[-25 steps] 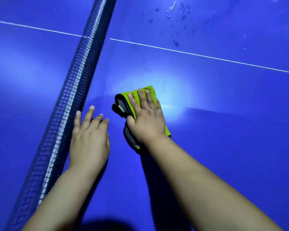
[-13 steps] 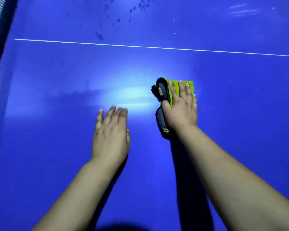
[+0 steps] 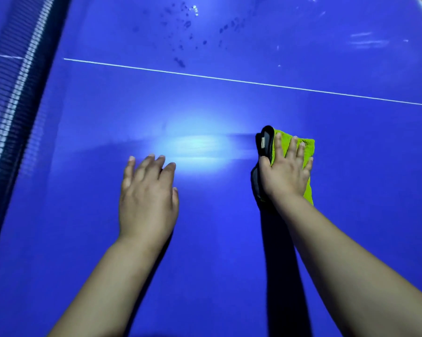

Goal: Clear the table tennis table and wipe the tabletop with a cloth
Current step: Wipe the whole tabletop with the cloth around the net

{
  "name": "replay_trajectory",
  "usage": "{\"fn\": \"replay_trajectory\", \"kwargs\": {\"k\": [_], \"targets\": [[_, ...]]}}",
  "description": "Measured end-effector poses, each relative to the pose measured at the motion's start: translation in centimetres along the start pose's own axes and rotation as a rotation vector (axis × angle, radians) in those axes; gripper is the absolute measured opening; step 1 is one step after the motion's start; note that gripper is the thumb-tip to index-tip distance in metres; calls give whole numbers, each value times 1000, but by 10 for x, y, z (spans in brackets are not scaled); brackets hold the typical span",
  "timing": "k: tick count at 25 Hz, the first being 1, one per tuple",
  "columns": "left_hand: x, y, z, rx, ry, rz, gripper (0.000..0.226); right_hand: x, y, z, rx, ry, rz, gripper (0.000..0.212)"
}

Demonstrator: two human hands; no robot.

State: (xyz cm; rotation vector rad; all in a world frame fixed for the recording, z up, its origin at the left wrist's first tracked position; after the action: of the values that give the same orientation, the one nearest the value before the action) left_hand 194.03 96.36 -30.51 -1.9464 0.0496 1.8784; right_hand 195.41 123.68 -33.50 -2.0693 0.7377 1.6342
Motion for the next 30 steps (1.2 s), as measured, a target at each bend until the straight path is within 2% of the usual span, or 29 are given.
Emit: {"fn": "replay_trajectory", "kwargs": {"k": [4, 7, 12, 16, 23, 30], "targets": [[-47, 112, -4, -206, -21, 128, 33, 13, 115, -49, -198, 5, -58, 69], [-75, 172, -17, -288, -2, 203, 26, 25, 202, -89, -374, 16, -86, 71], [-93, 237, -42, -316, 10, 234, 28, 45, 341, -163, -682, 66, -131, 72], [-99, 254, -48, -298, -46, 216, 25, 54, 406, -189, -870, 97, -150, 69], [-96, 242, -43, -300, -51, 246, 22, 47, 403, -160, -935, 153, -35, 67], [-53, 147, 0, -181, 12, 210, 20, 21, 288, -72, -677, 88, 25, 68]]}}
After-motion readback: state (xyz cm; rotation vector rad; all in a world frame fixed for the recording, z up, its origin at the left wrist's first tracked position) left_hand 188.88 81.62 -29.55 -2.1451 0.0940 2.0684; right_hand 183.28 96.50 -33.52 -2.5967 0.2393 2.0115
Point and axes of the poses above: each hand's wrist, its own z-axis towards the middle knuckle, its own x-axis out of the palm, y = z × x, the point moved 5 cm from there along z, towards the middle knuckle, and after that the axes turned 5 degrees about y, right-handed, at the moved point
